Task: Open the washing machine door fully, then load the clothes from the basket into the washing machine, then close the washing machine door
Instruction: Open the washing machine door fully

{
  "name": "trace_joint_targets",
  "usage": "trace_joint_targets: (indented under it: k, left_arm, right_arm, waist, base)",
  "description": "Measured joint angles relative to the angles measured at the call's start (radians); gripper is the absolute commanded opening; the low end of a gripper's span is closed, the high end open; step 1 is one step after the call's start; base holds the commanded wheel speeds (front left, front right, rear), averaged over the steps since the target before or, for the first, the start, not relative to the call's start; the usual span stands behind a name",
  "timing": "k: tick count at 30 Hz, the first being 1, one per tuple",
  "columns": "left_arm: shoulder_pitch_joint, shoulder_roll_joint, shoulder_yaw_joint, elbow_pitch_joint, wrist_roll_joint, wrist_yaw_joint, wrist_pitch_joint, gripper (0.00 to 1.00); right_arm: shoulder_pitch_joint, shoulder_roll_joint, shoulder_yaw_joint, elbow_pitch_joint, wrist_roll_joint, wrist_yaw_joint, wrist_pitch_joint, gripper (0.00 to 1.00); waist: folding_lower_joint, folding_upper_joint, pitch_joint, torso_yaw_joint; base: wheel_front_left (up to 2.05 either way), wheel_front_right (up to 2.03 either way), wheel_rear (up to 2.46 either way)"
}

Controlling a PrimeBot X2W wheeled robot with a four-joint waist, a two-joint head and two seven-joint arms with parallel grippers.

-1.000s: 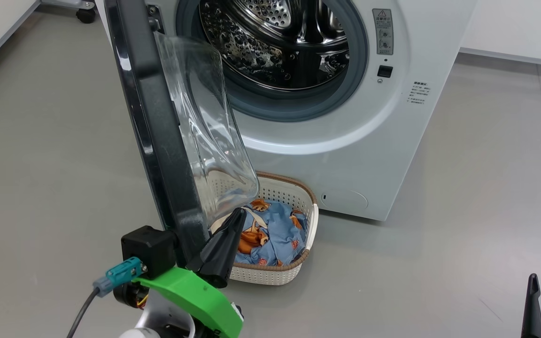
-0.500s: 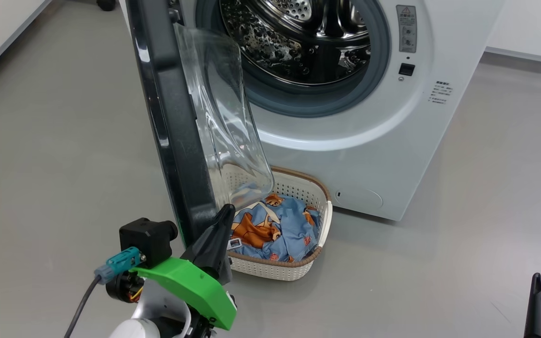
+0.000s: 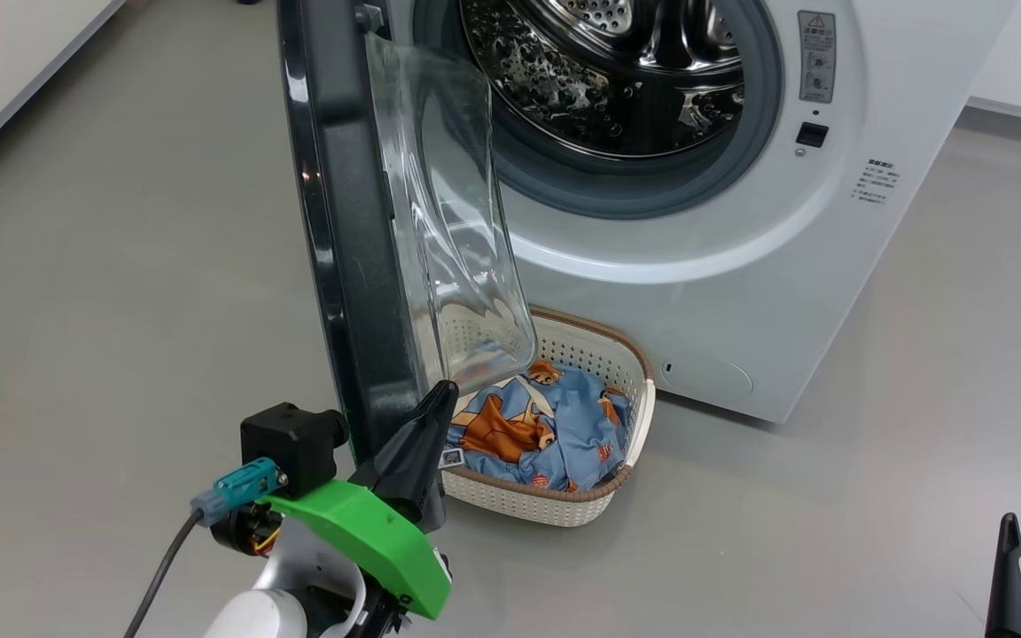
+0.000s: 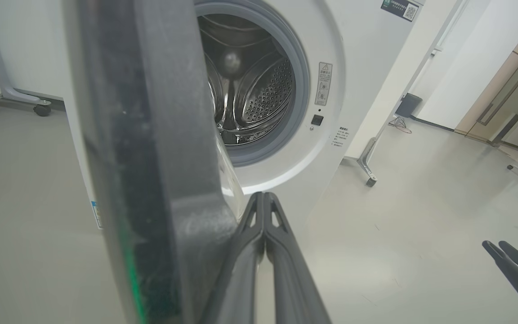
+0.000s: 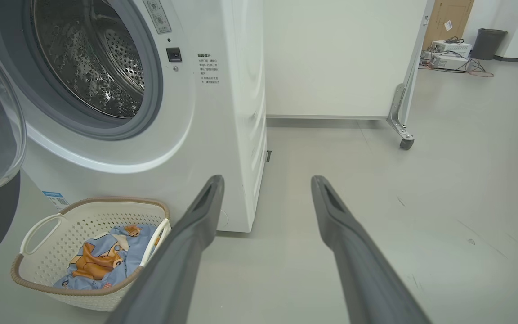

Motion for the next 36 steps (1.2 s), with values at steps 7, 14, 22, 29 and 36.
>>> trace_joint_targets:
  k: [7, 14, 22, 29, 36]
  left_arm:
    - [-0.01, 0.0, 0.007, 0.023, 0.013, 0.002, 0.0, 0.0]
    - [-0.012, 0.0, 0.038, 0.039, 0.021, 0.01, -0.004, 0.0]
    - [-0.012, 0.005, 0.094, 0.061, 0.022, 0.028, -0.014, 0.0]
    - [-0.012, 0.012, 0.194, 0.099, 0.02, 0.039, -0.047, 0.0]
    - [-0.029, 0.008, 0.274, 0.166, 0.01, 0.04, -0.095, 0.0]
  right_arm:
    - [-0.001, 0.0, 0.003, 0.0, 0.002, 0.0, 0.0, 1.0]
    - [-0.001, 0.0, 0.004, 0.0, 0.006, 0.0, 0.0, 1.0]
    - [-0.001, 0.0, 0.006, -0.006, 0.006, 0.0, 0.0, 1.0]
    - [-0.023, 0.0, 0.049, -0.008, -0.013, 0.0, 0.0, 1.0]
    - [-0.041, -0.004, 0.068, -0.008, -0.033, 0.0, 0.0, 1.0]
  waist:
    - [0.0, 0.0, 0.002, 0.029]
    - [0.0, 0.0, 0.007, 0.069]
    - [0.0, 0.0, 0.02, 0.125]
    - [0.0, 0.0, 0.053, 0.16]
    - [0.0, 0.0, 0.087, 0.175]
  base:
    - [0.0, 0.0, 0.0]
    - [0.0, 0.0, 0.0]
    - [0.0, 0.0, 0.0]
    - [0.0, 0.0, 0.0]
    - [0.0, 0.0, 0.0]
